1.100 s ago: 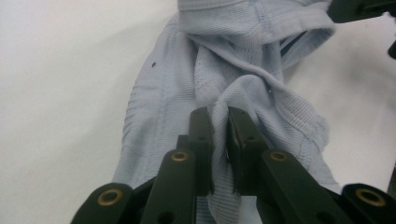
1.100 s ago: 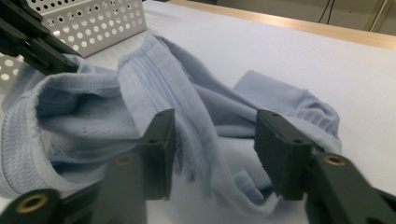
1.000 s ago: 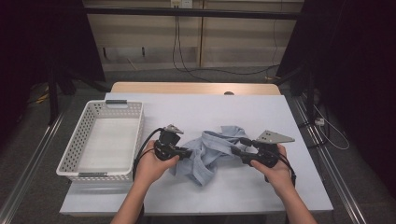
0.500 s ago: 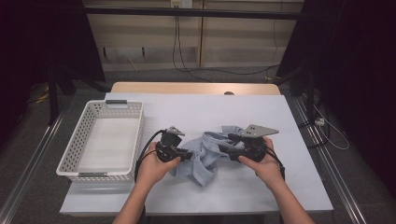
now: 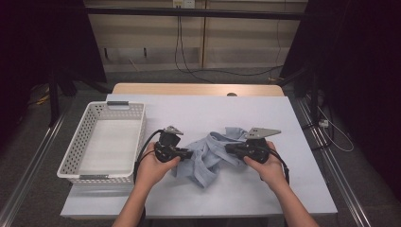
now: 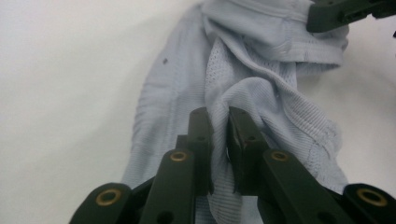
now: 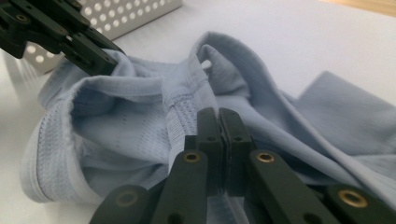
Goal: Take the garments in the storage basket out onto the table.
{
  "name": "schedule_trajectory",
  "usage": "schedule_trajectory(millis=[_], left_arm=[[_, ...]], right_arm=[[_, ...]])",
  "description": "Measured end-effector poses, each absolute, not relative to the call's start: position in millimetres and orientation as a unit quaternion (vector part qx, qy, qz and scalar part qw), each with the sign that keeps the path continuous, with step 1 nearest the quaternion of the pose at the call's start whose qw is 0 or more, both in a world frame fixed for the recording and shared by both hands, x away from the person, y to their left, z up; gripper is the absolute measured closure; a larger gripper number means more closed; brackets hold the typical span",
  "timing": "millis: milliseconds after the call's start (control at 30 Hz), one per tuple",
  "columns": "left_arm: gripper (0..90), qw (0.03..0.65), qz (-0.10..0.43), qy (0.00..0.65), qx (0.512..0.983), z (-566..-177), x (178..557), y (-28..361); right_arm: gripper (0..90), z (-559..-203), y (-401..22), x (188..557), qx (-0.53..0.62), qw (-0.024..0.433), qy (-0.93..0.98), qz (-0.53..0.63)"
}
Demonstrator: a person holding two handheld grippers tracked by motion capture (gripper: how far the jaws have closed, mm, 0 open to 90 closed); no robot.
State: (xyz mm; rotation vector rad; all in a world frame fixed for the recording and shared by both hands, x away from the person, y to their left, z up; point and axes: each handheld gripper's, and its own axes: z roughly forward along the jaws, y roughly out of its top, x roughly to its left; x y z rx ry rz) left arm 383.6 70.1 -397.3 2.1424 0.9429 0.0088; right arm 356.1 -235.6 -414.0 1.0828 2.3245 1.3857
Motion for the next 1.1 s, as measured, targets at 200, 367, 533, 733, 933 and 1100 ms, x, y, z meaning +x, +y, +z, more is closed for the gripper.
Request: schedule_trajectory(millis=[200,367,533,733,933,1100], left_arm=[[80.6,0.396,0.012,0.383,0.835,-397,388,77],[80.5,0.388,0.022,0.384,0.838,-399,391,76],[79.1,0.382,0.017,0.390,0.838,-403,392,77],[67.0,0.389,0.017,0.385,0.837,-401,390,77],[50.5,0.397,0.013,0.376,0.837,-395,386,74],[32.4,0.401,0.026,0.370,0.838,-389,382,71]], right_arm=[[89.2,-413,-257,352,0.393,0.121,0.771,0.486],[89.2,-417,-274,348,0.411,0.125,0.760,0.488],[89.2,-423,-275,347,0.415,0.123,0.767,0.474],[89.0,-426,-274,347,0.414,0.121,0.764,0.479],[89.0,-425,-274,346,0.415,0.117,0.761,0.484],[89.0,-425,-274,344,0.415,0.117,0.760,0.486]])
